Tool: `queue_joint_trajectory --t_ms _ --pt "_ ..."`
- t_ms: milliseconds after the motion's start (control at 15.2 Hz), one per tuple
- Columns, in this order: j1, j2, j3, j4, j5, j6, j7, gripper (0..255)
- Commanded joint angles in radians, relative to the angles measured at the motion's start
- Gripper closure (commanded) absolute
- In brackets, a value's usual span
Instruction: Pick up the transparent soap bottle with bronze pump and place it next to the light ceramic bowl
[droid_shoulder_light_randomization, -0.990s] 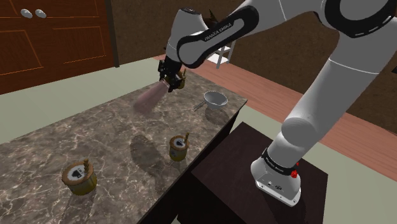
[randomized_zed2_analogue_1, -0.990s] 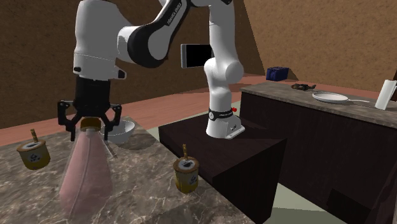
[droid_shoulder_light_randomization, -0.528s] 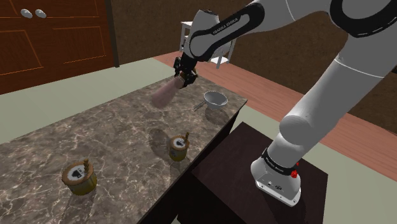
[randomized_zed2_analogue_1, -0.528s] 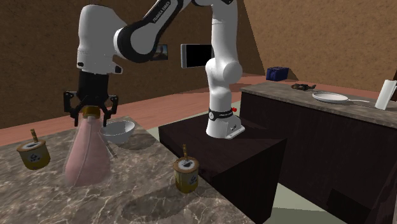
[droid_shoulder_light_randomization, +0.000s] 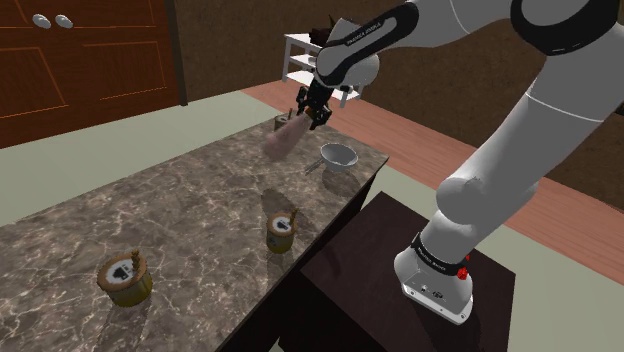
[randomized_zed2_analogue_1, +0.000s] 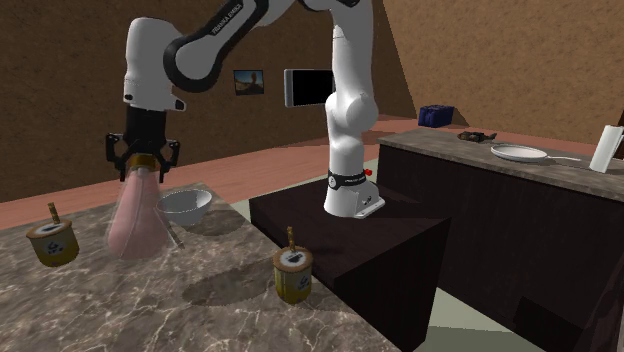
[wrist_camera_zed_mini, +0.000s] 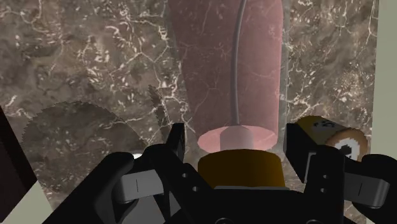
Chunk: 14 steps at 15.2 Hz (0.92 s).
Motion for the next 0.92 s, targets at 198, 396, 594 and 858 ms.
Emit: queue_joint_trajectory --t_ms 198,396,594,858 --pt "-0.062 0.033 -0.06 0.047 0.038 -0.026 -0.152 255" --pt "-0.099 0.062 -0.093 0.086 0.056 -0.046 -0.235 255" --pt "-0.137 0.097 -0.123 0.135 0.073 -0.07 -0.313 255" --pt "-0.188 0.154 -0.157 0.217 0.091 -0.108 -0.408 255"
